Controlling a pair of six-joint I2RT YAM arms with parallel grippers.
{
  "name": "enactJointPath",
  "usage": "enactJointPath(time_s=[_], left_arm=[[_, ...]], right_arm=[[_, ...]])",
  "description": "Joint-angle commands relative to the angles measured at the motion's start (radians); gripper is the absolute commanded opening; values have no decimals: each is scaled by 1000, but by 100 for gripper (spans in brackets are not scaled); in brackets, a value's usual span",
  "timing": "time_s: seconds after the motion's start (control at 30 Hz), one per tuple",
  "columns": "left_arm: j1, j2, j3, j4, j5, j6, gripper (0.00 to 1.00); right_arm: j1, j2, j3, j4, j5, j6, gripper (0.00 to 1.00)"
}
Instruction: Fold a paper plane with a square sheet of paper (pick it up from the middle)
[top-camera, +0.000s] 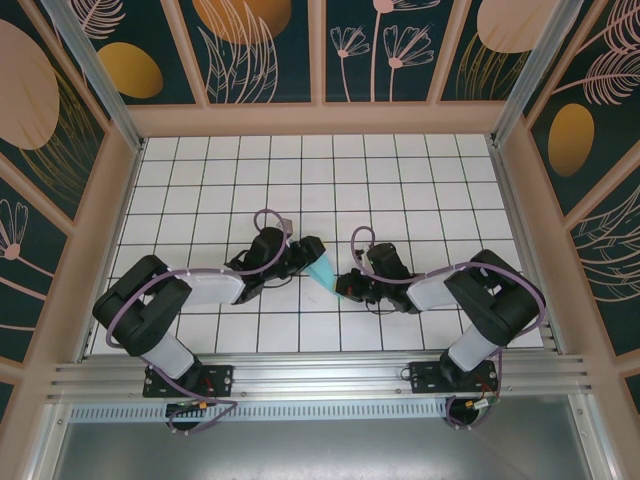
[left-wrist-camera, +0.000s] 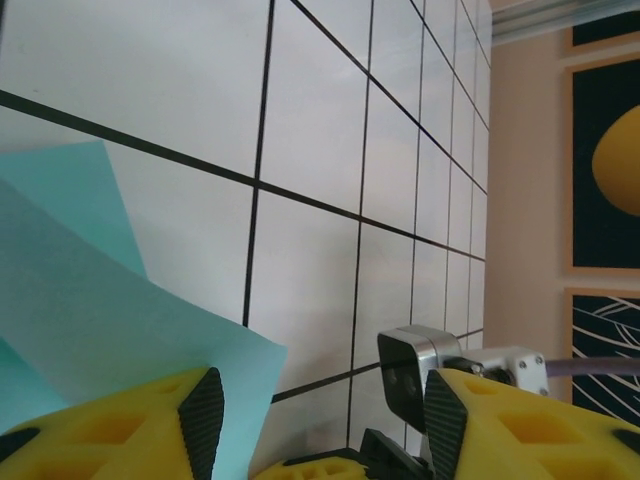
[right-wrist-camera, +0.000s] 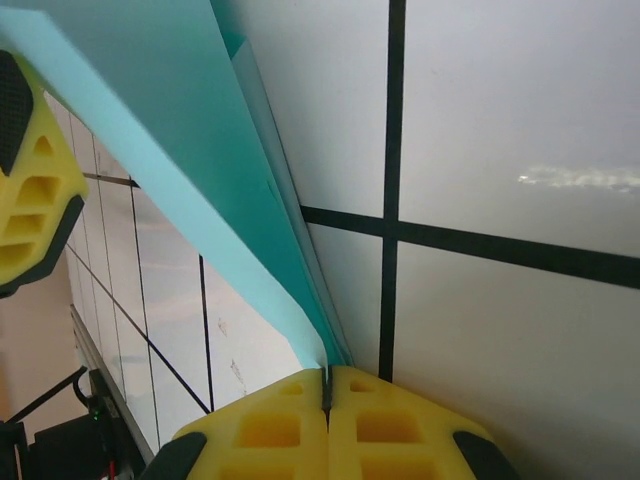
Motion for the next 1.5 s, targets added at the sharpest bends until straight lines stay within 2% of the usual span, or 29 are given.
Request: enactJointPath(time_s=[0.0, 0.13, 0.27, 0.57, 0.8, 0.97, 1.1, 1.17, 1.27, 1.37, 1.47], left_arm=[[-4, 34, -10, 109, 60, -5, 59], [-7, 48, 0, 136, 83, -5, 60], [-8, 47, 3, 74, 35, -14, 60], [-8, 101, -7, 111, 29, -40, 59], [-7, 90, -43, 57, -23, -53, 57], [-7, 53, -64, 51, -47, -57, 57], [-8, 47, -31, -26, -67, -38, 57], [-7, 39, -39, 19, -45, -43, 57], [-8, -39, -64, 97, -39, -44, 59], [-8, -126, -56, 78, -47, -13, 62], [-9, -145, -33, 53, -34, -20, 62]], right_arm=[[-9, 24, -14, -9, -2, 29, 0], [-9, 16, 7, -63, 10, -11, 0], [-8, 12, 36, -123, 18, -56, 0], [-7, 31, 64, -171, 16, -83, 0], [-3, 19, 81, -222, 22, -116, 2], [-1, 15, 99, -254, 31, -146, 2], [4, 27, 118, -266, 22, -159, 3], [8, 30, 127, -282, 30, -168, 1], [11, 33, 138, -307, 43, -178, 0], [16, 35, 144, -321, 51, -190, 0], [22, 37, 149, -318, 50, -198, 0]])
